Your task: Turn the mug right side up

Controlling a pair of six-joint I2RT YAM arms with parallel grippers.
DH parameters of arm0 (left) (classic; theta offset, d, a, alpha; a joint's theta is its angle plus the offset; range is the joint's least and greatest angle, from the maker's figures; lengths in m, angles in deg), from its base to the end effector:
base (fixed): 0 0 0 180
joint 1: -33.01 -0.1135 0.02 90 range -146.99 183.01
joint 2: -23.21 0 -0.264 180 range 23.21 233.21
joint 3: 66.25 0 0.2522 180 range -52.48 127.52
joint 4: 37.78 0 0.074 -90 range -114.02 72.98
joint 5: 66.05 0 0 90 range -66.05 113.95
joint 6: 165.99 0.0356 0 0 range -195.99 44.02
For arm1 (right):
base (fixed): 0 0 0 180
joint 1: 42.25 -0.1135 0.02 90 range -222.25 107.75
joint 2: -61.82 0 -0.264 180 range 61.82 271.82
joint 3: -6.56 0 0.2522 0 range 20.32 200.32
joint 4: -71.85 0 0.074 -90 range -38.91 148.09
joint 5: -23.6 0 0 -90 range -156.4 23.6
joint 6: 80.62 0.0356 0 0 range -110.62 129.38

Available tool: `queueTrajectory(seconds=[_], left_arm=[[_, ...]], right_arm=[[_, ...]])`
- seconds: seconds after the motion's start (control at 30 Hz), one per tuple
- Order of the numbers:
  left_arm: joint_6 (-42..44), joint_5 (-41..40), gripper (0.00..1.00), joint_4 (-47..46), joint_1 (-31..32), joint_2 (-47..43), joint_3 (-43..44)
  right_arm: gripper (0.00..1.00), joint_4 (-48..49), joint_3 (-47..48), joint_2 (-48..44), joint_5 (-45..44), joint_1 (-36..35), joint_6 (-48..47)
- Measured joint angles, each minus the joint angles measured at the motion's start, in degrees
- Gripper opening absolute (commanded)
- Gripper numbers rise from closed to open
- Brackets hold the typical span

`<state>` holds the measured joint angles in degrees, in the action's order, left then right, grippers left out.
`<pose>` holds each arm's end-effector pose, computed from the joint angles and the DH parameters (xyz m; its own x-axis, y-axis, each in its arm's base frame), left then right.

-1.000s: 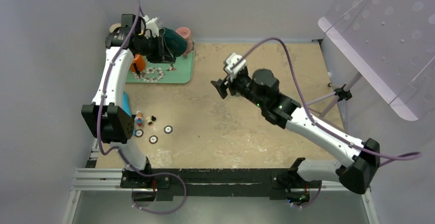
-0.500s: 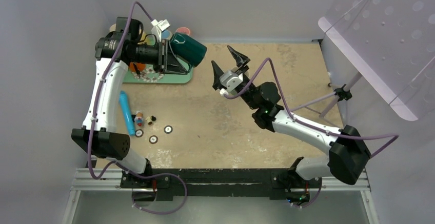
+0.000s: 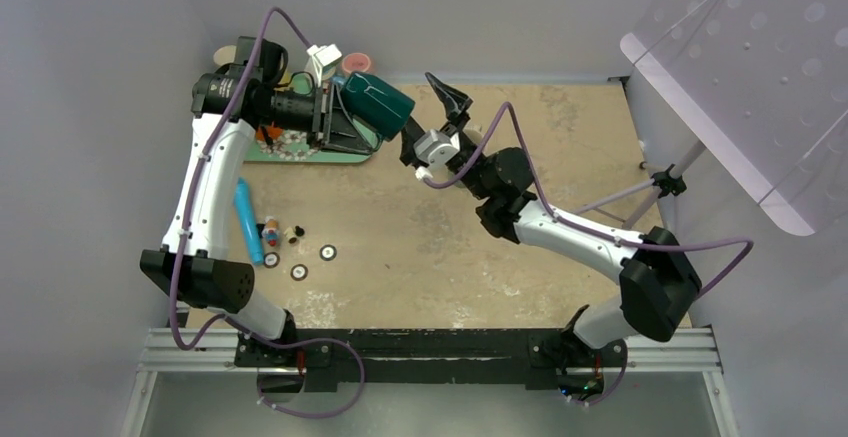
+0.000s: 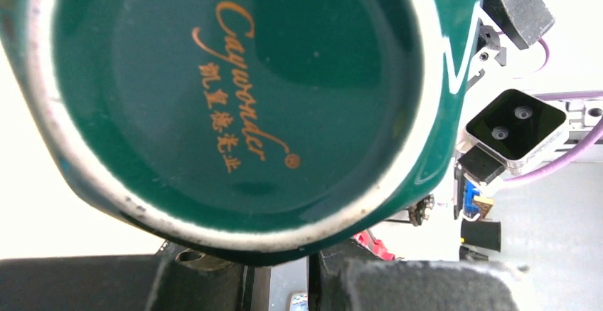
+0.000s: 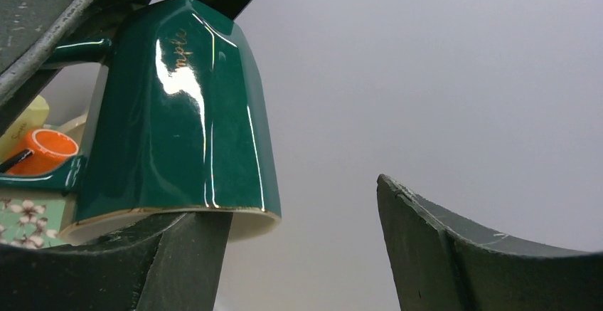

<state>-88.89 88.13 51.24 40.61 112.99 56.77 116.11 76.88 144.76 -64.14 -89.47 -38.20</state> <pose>0.2736 -0.0688 0.4417 -0.9238 0.0252 -0.3820 0.3623 0.3800 -0.8511 0.2210 0.2409 0.3779 0.7986 -0.2231 -0.5590 -0.2471 0.7254 -0.6424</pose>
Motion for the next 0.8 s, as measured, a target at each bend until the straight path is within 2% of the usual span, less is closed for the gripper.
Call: queueTrajectory(seconds=[0.07, 0.1, 0.2, 0.27, 0.3, 0.33, 0.37, 0.4, 0.43, 0.53, 0.67, 0.8], left_arm=[[0.0, 0.8, 0.00, 0.1, 0.1, 0.0, 0.0], [0.0, 1.6, 0.00, 0.2, 0.2, 0.0, 0.0], [0.1, 3.0, 0.00, 0.3, 0.3, -0.2, 0.0], [0.3, 4.2, 0.00, 0.2, 0.5, -0.3, 0.0], [0.5, 4.1, 0.00, 0.3, 0.3, -0.4, 0.0], [0.9, 4.3, 0.02, 0.8, -0.2, -0.4, 0.0], [1.0, 4.6, 0.26, 0.9, -0.9, -0.4, 0.0], [1.2, 5.1, 0.97, 0.9, -1.4, -0.4, 0.2], [1.8, 5.3, 1.00, 1.1, -1.5, -0.4, 0.3], [3.5, 2.4, 1.00, 0.8, -1.7, -0.4, 1.4], [6.1, -8.2, 1.00, -0.7, -4.3, -0.5, 3.8], [7.6, -24.2, 1.00, -4.0, -6.1, -0.7, 4.1]], right_arm=[[0.74, 0.0, 1.5, 1.2, 0.8, 0.0, 0.1], [0.70, 0.0, 2.5, 2.1, 1.4, 0.1, 0.2], [0.28, -0.4, 4.3, 3.8, 3.4, 0.5, 0.6], [0.06, -1.2, 5.4, 4.6, 5.6, 0.4, 1.6], [0.00, -1.0, 5.5, 4.7, 6.4, 0.4, 2.1], [0.00, -1.3, 5.5, 4.4, 8.0, 0.8, 2.4], [0.00, -1.6, 5.6, 4.0, 9.8, 1.3, 3.0], [0.00, -2.3, 5.6, 3.5, 10.6, 1.5, 3.1], [0.00, -3.8, 5.6, 2.6, 10.8, 1.4, 3.6], [0.00, -10.5, 5.6, 0.6, 8.9, 0.7, 6.1], [0.00, -28.7, 8.3, -1.4, 5.9, 0.0, 13.1], [0.00, -53.3, 17.5, -1.0, 2.3, -0.1, 24.4]])
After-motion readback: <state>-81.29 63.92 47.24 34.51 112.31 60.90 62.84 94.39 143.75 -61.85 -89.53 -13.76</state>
